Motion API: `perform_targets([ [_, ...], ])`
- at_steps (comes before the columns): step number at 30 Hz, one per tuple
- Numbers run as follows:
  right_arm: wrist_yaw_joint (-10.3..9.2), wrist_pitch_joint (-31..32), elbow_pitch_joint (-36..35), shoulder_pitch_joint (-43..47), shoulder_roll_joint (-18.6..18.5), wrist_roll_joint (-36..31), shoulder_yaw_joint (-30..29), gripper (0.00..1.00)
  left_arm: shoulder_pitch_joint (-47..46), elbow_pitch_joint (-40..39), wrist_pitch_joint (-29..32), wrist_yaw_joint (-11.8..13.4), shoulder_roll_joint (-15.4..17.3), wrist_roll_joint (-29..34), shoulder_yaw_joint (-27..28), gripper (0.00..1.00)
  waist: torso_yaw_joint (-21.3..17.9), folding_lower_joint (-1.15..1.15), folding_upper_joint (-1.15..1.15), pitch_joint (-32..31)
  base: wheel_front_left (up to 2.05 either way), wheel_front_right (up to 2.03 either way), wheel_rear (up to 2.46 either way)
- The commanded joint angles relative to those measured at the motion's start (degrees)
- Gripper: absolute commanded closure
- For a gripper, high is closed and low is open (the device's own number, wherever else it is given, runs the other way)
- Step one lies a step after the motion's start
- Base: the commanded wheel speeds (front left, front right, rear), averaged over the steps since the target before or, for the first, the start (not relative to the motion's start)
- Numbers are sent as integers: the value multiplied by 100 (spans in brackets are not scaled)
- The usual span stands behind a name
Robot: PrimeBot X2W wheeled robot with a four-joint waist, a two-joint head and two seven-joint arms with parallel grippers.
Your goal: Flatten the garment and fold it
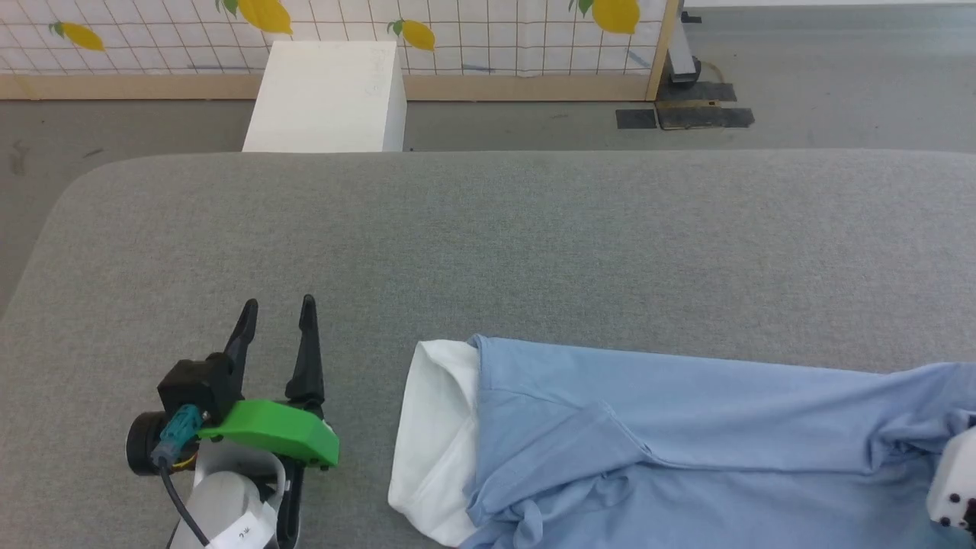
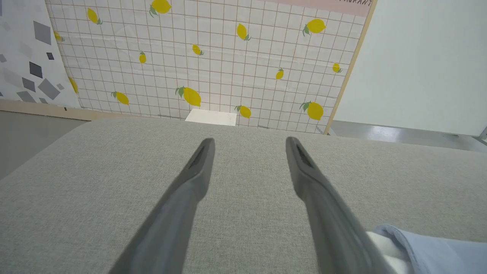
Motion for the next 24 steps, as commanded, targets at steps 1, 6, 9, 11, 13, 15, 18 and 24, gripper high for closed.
perform_targets([
  [1,-11,210,-307,183,-11,157,187,100,-46,22,-22,-33,-37,35,15,0,9,0,0,-4,0,0,0],
  [6,-11,1386,-2191,776,-10,966,1320,100,-40,45,-22,-69,-37,68,35,0,62,0,0,-29,0,0,0],
  [9,-11,1832,-3172,957,-10,1132,2148,100,-56,55,-22,-86,-39,87,35,0,100,0,0,-29,0,0,0],
  [11,-11,1993,-3611,933,-57,1070,2802,100,-74,67,-22,-97,-41,93,37,0,123,0,0,-27,0,0,0],
  [13,-11,2050,-3763,782,-162,1052,3451,100,-92,72,-22,-106,-42,96,46,0,140,0,0,-14,0,0,0],
  [15,-11,2049,-3665,542,-242,1049,4046,100,-110,73,-22,-114,-47,104,45,0,164,0,0,7,0,0,0],
  [18,-11,1892,-3163,70,-280,1024,4810,100,-165,85,-22,-132,-58,111,24,0,243,0,0,57,0,0,0],
  [24,-11,1412,-1719,-769,-144,1097,6016,100,-278,96,-22,-166,-92,98,-22,0,446,0,0,205,0,0,0],
])
